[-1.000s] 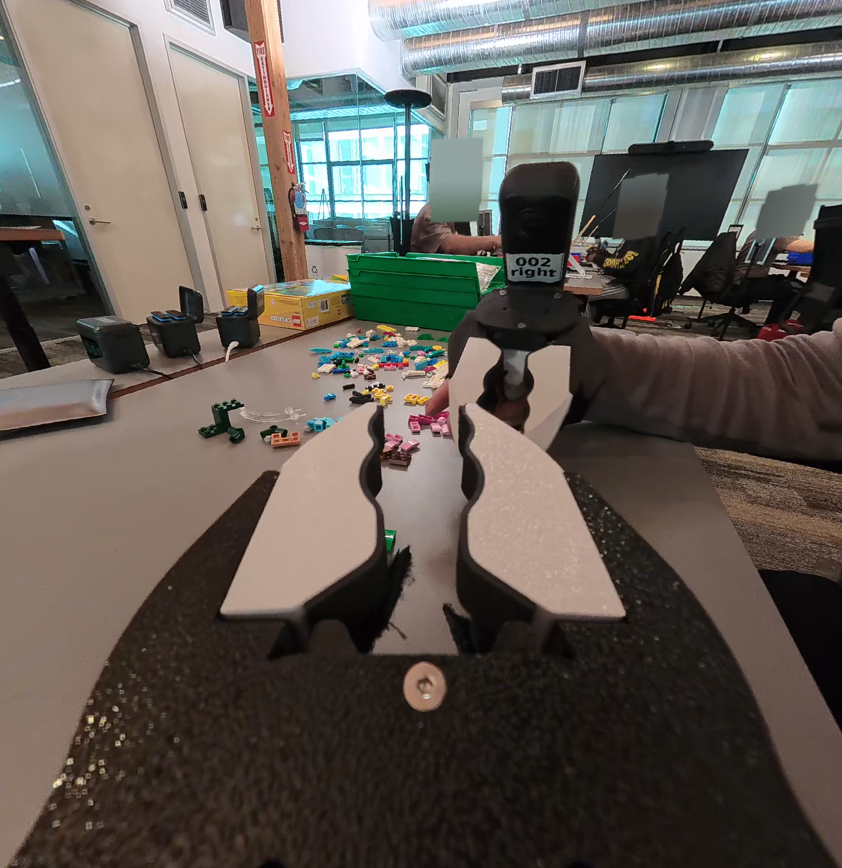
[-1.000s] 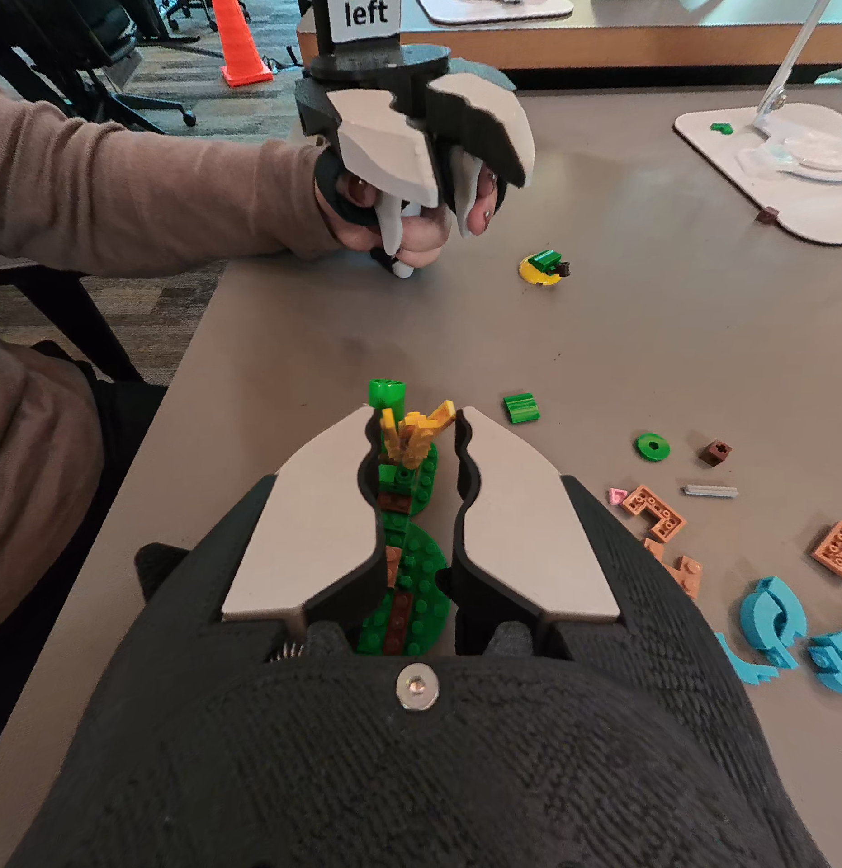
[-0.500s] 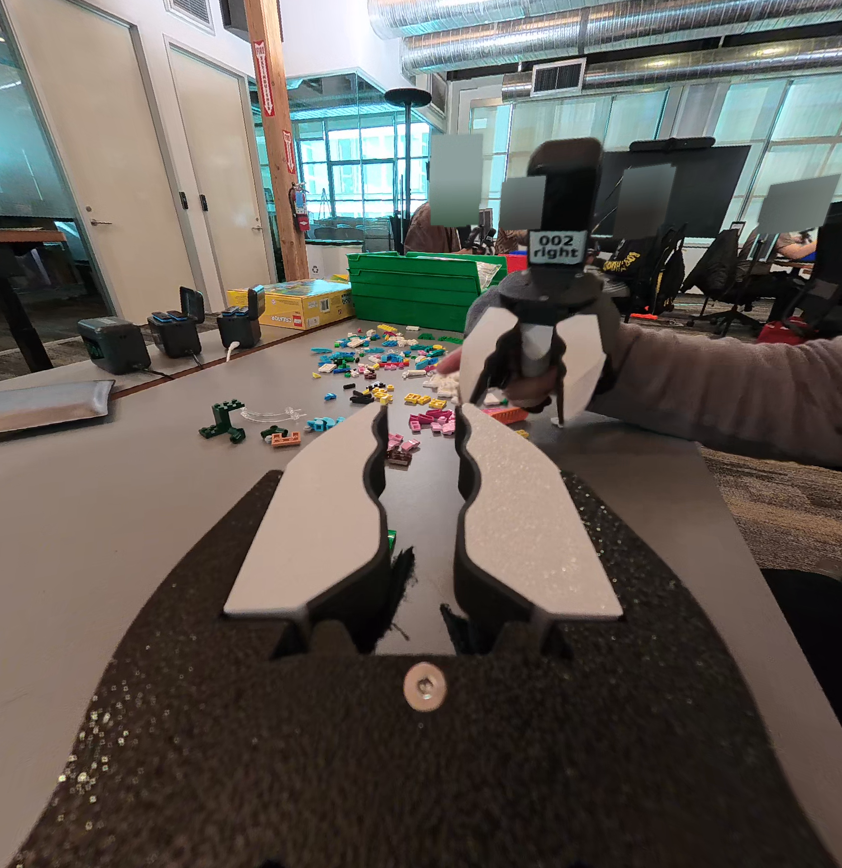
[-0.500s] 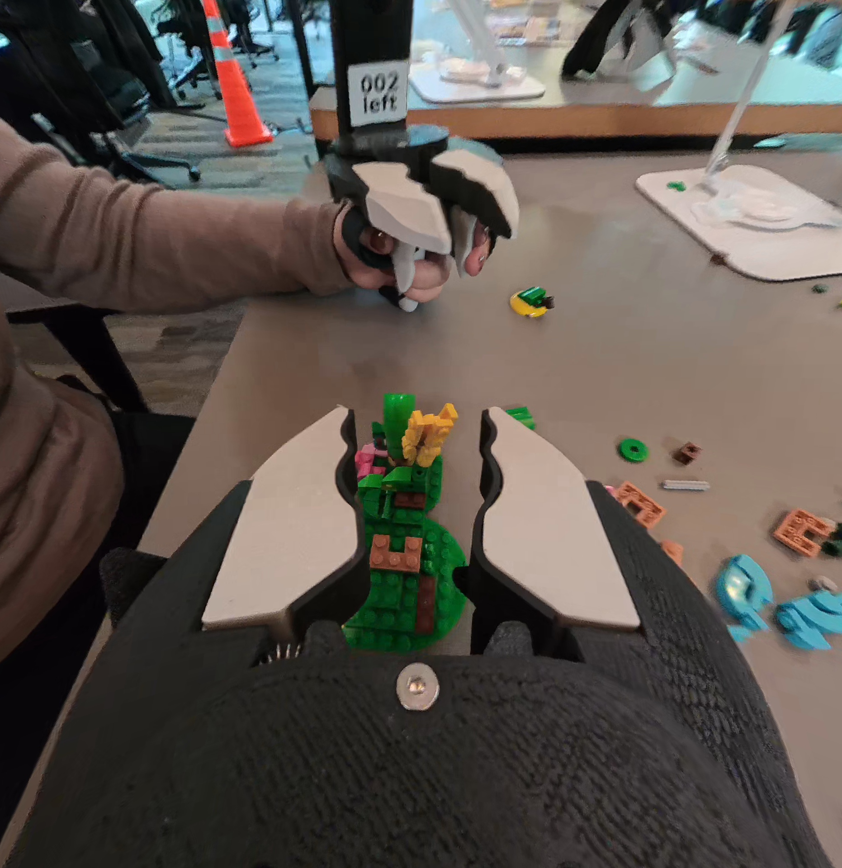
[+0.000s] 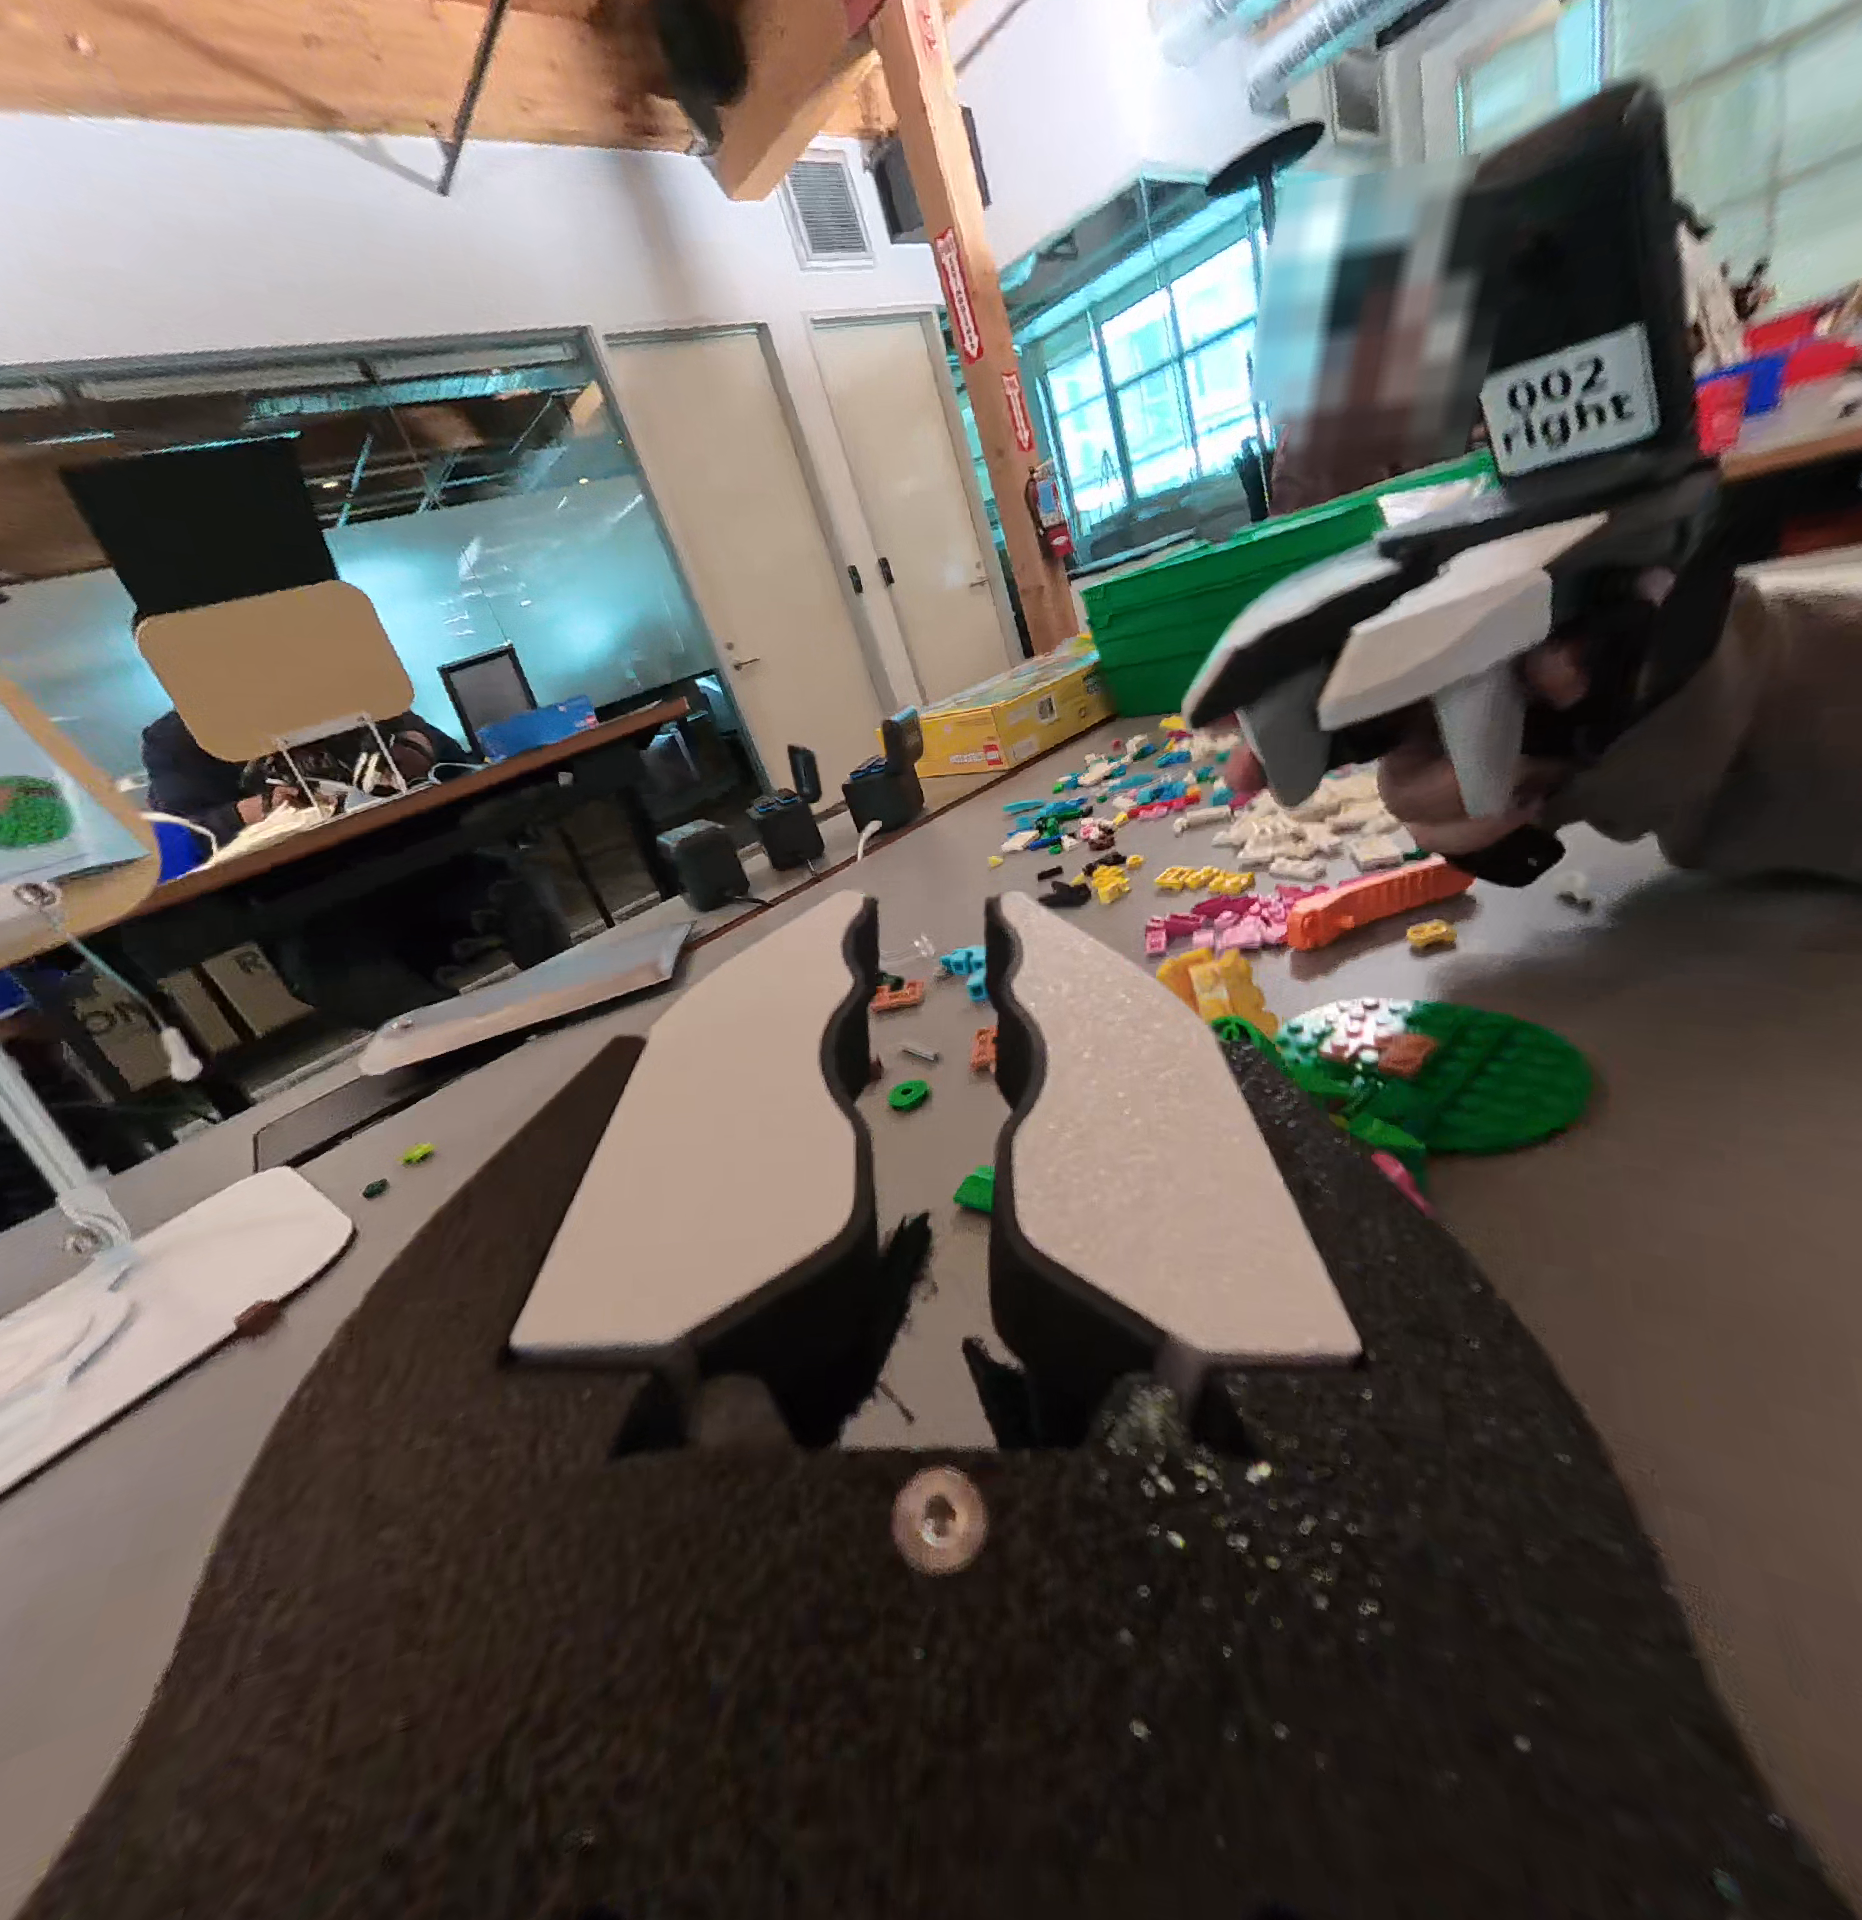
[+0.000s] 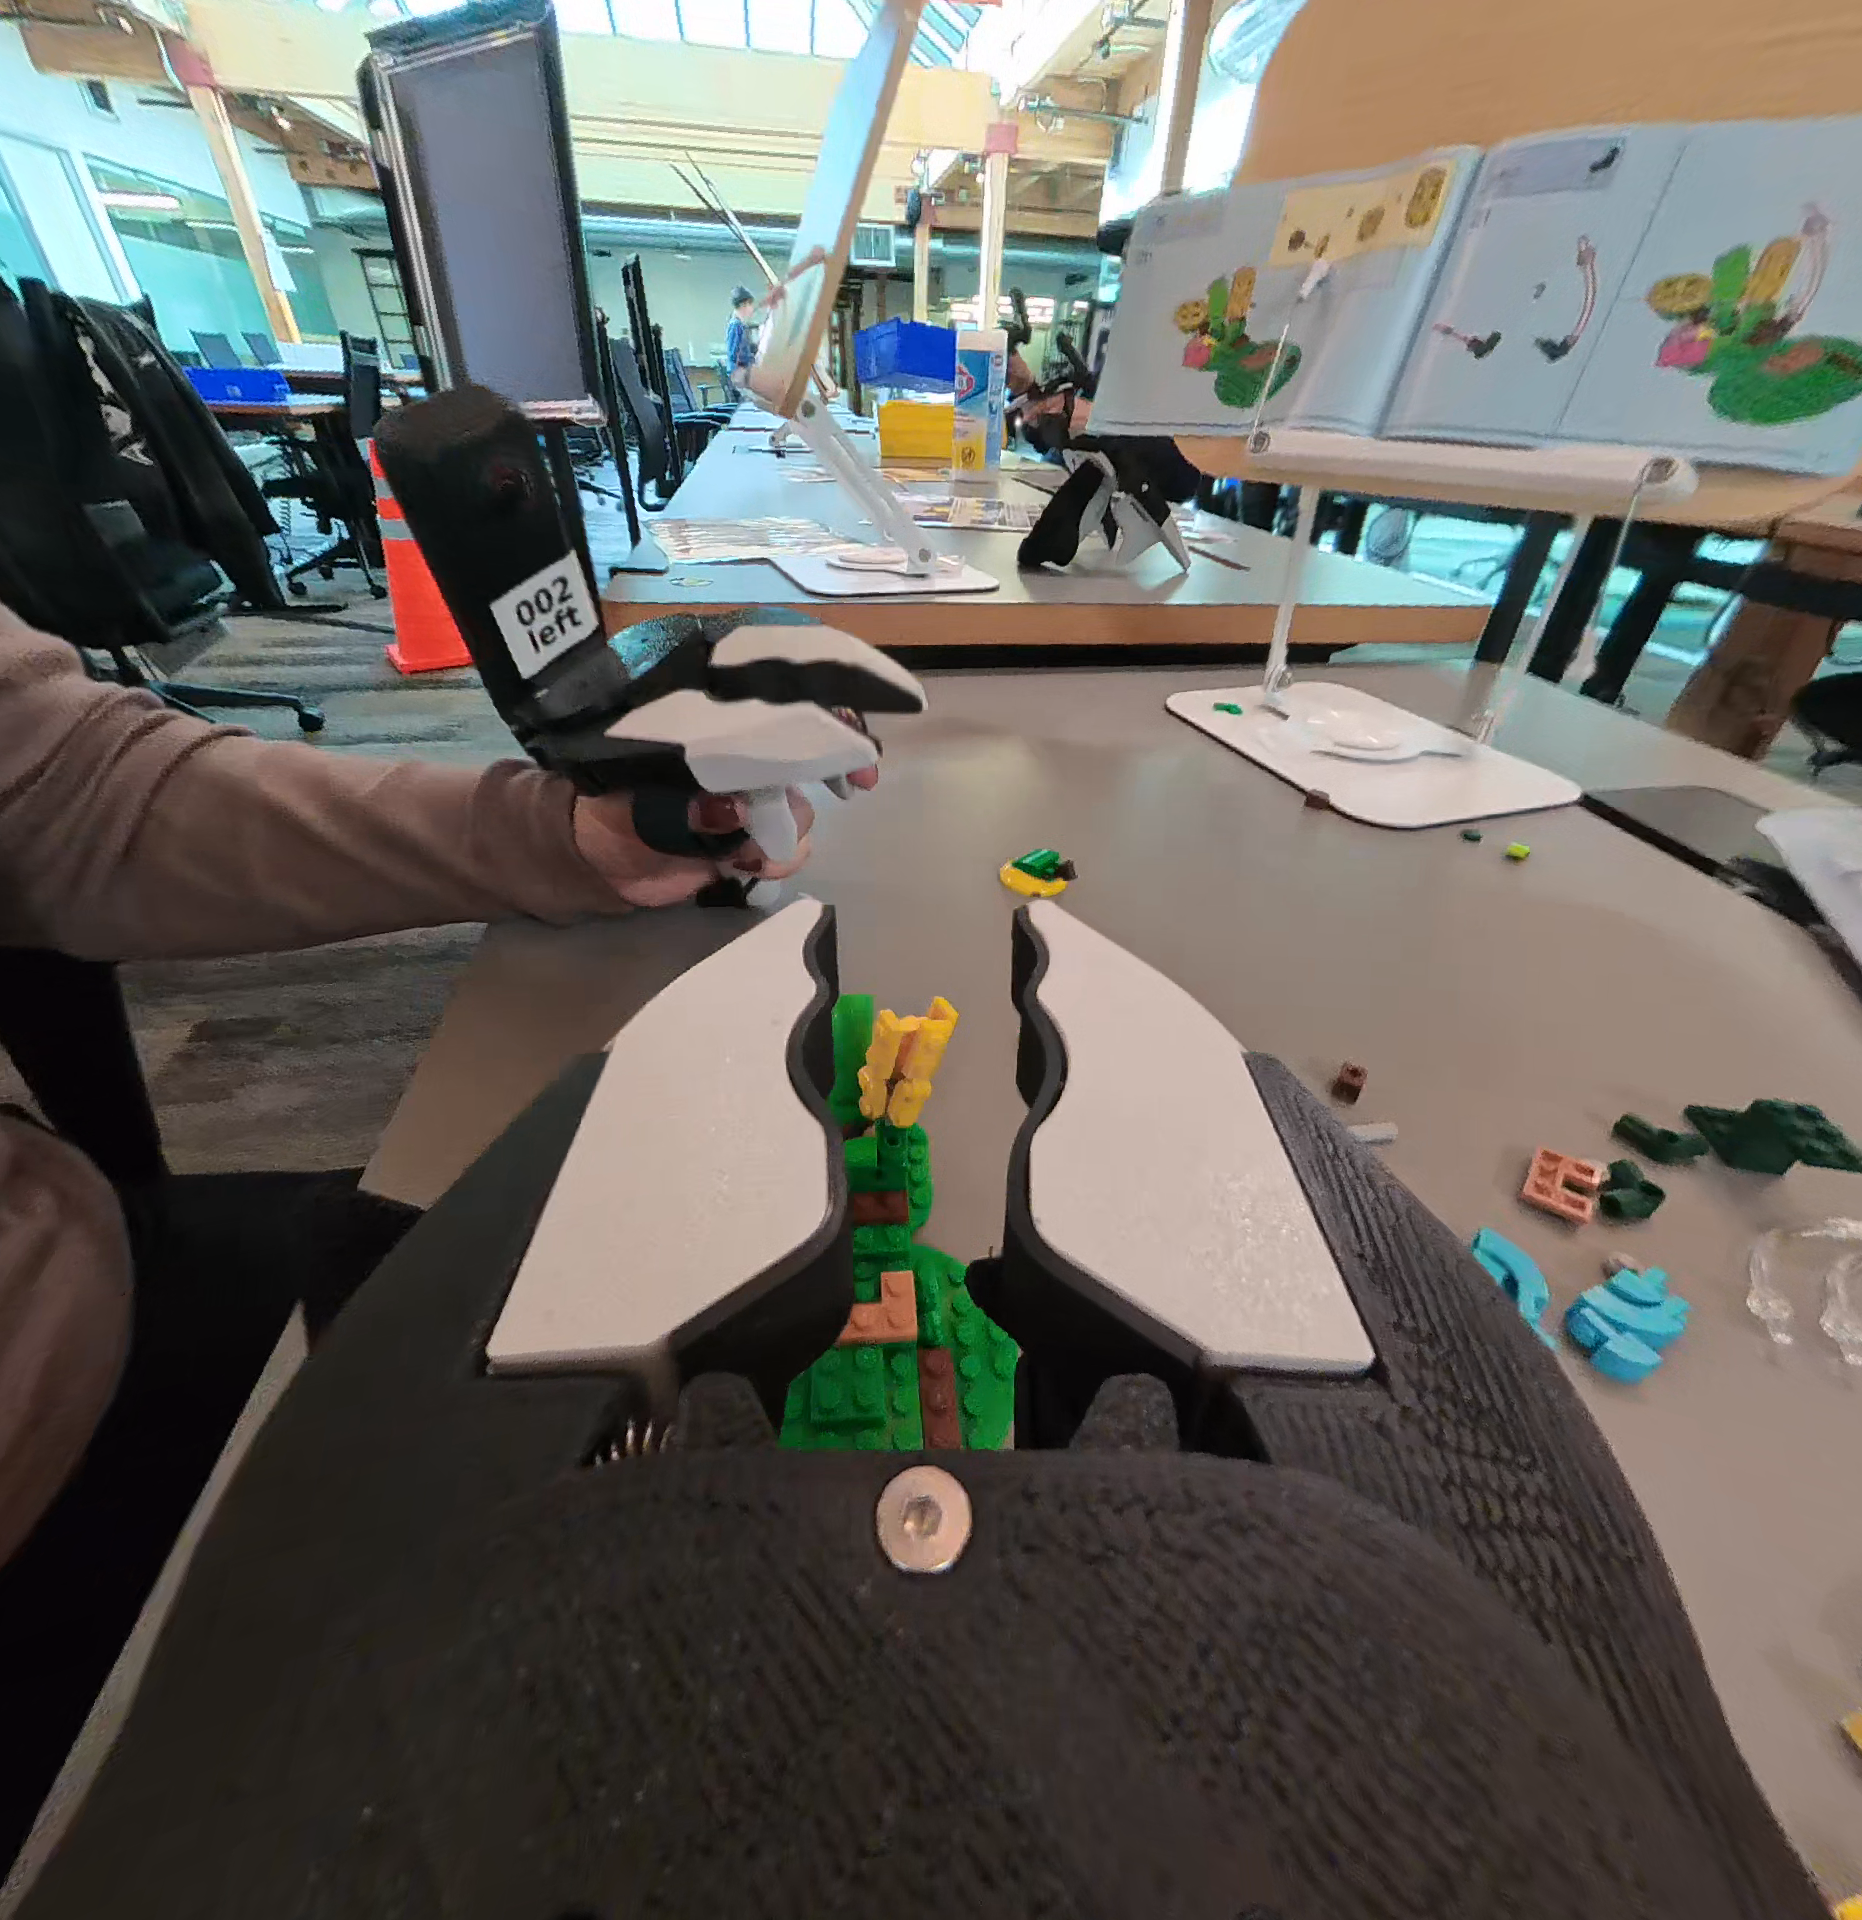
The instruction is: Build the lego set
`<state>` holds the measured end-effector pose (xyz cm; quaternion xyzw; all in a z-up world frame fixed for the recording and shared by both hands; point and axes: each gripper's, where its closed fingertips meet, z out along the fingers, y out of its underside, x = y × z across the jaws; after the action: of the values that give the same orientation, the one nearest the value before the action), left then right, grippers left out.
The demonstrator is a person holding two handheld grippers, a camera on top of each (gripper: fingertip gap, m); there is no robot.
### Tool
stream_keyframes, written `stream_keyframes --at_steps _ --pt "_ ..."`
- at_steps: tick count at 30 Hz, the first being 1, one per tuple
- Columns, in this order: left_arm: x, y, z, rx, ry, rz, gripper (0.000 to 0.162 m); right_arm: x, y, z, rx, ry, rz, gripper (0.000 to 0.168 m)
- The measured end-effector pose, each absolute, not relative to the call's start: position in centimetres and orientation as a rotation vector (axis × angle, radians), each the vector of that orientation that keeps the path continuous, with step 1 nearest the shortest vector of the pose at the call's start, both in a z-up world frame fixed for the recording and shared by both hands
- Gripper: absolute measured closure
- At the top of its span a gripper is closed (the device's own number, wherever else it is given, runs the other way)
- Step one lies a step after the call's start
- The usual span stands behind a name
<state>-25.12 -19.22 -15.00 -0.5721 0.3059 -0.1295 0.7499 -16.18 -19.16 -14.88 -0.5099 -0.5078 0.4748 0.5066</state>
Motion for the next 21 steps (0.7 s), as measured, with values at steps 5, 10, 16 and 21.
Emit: stream_keyframes --at_steps 5,10,16,21 --pt "-23.9 -18.7 -16.1 -1.285 0.761 -0.227 0.148 -16.7 -19.4 -14.6 -1.188 -1.217 1.096 0.141" --pt "-23.3 -19.0 -16.0 -1.263 0.781 -0.255 0.150 -16.9 -19.3 -14.9 -1.196 -1.229 1.080 0.141" --pt "-23.6 -19.3 -15.6 -1.254 0.750 -0.306 0.151 -17.0 -19.4 -15.6 -1.233 -1.261 1.090 0.141" --pt "-23.6 -19.4 -15.5 -1.251 0.741 -0.325 0.152 -17.5 -19.7 -16.3 -1.241 -1.306 1.061 0.140"
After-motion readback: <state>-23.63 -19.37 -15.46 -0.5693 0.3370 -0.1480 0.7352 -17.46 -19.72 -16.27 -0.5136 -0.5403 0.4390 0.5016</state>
